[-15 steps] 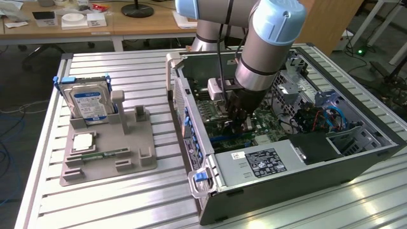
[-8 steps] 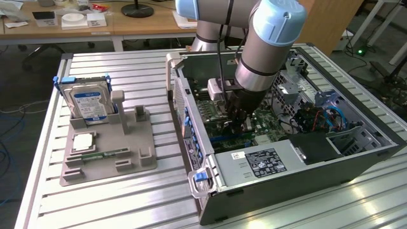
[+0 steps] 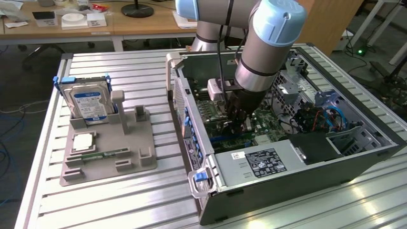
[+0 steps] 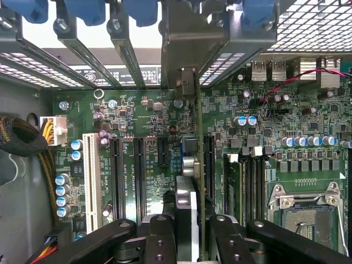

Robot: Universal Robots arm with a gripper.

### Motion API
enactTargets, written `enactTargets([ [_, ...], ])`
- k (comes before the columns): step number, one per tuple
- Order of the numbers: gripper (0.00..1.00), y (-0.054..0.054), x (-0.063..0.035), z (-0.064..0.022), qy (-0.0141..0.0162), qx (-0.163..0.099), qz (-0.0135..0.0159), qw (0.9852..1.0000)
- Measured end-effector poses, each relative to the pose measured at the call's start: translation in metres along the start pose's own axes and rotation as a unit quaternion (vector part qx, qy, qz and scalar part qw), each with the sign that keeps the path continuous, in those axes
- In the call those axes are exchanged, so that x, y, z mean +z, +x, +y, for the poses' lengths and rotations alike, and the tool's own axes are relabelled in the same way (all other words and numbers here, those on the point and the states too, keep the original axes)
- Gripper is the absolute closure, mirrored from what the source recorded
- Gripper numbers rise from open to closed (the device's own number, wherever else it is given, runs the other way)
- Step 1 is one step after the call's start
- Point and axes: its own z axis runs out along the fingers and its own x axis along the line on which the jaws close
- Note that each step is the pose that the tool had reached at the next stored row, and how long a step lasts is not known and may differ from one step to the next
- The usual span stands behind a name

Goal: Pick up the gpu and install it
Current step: 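Insert the gpu into the slot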

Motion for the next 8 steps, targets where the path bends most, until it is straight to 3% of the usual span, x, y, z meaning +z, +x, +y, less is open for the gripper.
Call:
enactTargets([
  [8,0.71,0.0000,0.0000,0.0000,0.0000,0.000,0.0000,1.0000],
])
